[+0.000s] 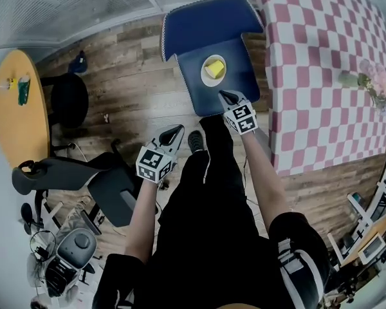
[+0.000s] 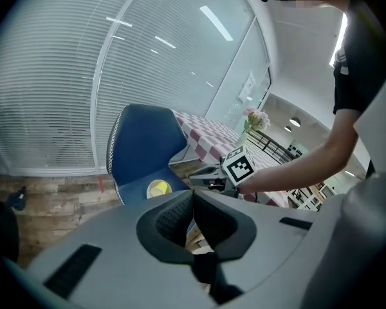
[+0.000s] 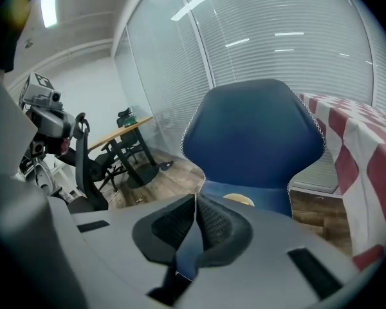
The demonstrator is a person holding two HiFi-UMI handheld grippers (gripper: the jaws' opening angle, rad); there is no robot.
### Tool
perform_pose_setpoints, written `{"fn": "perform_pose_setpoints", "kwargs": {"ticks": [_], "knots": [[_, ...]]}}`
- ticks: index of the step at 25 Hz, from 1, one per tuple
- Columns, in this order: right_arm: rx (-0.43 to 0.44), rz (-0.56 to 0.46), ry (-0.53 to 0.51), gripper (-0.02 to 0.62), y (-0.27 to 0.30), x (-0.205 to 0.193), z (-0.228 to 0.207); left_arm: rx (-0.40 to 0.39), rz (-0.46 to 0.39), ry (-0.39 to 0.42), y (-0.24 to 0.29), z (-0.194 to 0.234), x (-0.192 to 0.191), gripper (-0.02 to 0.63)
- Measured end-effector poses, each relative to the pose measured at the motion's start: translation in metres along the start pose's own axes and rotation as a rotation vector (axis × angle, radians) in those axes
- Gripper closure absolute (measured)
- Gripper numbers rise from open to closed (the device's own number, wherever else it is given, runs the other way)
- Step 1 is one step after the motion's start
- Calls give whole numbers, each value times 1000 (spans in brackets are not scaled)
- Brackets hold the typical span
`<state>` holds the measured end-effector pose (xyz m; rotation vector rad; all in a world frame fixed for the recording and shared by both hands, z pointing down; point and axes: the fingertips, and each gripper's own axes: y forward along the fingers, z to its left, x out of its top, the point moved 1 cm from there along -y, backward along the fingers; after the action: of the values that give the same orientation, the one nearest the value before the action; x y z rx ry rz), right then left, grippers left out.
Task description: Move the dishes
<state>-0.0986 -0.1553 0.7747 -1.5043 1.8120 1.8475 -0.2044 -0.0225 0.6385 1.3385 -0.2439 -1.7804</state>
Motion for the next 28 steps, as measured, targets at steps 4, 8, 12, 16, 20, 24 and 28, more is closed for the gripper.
{"fn": "perform_pose_setpoints", "kwargs": {"ticks": [4,8,12,16,20,24,28], "knots": [[-16,4,-5,560,25,-12,-17,-3,21,-9,22,10,-12,583],[-29,23,-13,543,49,-23,-33,-6,34,-23,39,19,-20,583],[-45,38,-21,528,71,-32,-46,-3,40,-30,53,29,-26,583],[-77,49,-29,512,95,-38,-58,-2,49,-38,71,44,-31,583],[-117,69,-34,494,122,-54,-72,-3,53,-35,89,59,-35,583],[-149,85,-42,488,144,-64,-81,4,56,-47,101,67,-40,583],[-188,121,-66,471,163,-77,-88,2,72,-58,103,68,-50,583]]}}
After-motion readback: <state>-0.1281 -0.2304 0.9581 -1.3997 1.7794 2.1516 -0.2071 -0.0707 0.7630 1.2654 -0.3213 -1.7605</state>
